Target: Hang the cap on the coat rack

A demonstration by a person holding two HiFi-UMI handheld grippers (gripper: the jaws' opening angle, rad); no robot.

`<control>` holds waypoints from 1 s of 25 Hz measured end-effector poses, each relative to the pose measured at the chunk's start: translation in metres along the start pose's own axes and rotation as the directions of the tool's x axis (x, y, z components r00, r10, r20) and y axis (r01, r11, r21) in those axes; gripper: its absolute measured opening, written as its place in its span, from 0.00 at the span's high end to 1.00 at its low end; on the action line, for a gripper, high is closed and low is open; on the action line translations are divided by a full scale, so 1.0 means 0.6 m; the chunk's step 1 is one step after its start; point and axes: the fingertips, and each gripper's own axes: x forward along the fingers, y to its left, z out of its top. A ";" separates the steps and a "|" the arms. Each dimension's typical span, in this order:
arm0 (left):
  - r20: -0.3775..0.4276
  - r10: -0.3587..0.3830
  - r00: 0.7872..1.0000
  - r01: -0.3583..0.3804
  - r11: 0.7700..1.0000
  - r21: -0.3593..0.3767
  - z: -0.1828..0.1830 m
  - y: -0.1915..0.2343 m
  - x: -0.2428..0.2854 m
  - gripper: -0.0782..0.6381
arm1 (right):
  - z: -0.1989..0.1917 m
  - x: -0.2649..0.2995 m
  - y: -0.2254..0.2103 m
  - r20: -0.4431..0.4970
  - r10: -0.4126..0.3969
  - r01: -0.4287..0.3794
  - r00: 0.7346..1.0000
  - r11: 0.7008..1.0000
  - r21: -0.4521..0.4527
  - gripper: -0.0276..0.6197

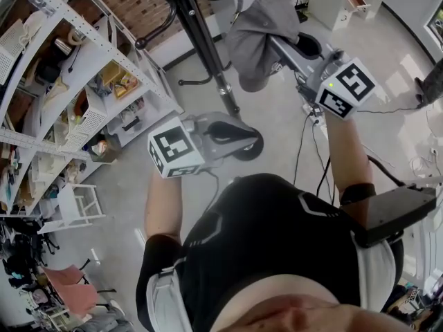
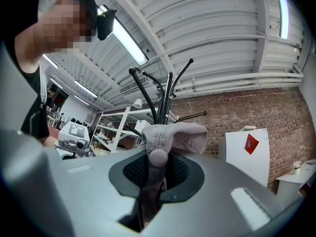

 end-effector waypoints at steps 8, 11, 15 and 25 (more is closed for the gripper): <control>-0.020 0.003 1.000 -0.003 1.000 -0.021 -0.007 0.022 -0.006 0.67 | -0.043 0.023 -0.026 -0.023 -0.017 0.019 1.000 0.996 0.086 0.89; -0.016 0.001 1.000 -0.002 1.000 -0.026 -0.015 0.025 -0.005 0.67 | -0.059 0.030 -0.031 -0.028 -0.013 0.016 1.000 0.994 0.110 0.89; -0.013 -0.002 1.000 0.002 1.000 -0.025 -0.018 0.021 -0.007 0.67 | -0.069 0.037 -0.032 -0.029 -0.003 0.007 1.000 0.990 0.140 0.89; -0.010 0.024 1.000 -0.024 0.999 -0.031 -0.026 0.025 -0.032 0.67 | -0.104 0.077 -0.018 -0.062 0.036 -0.025 0.997 0.986 0.166 0.89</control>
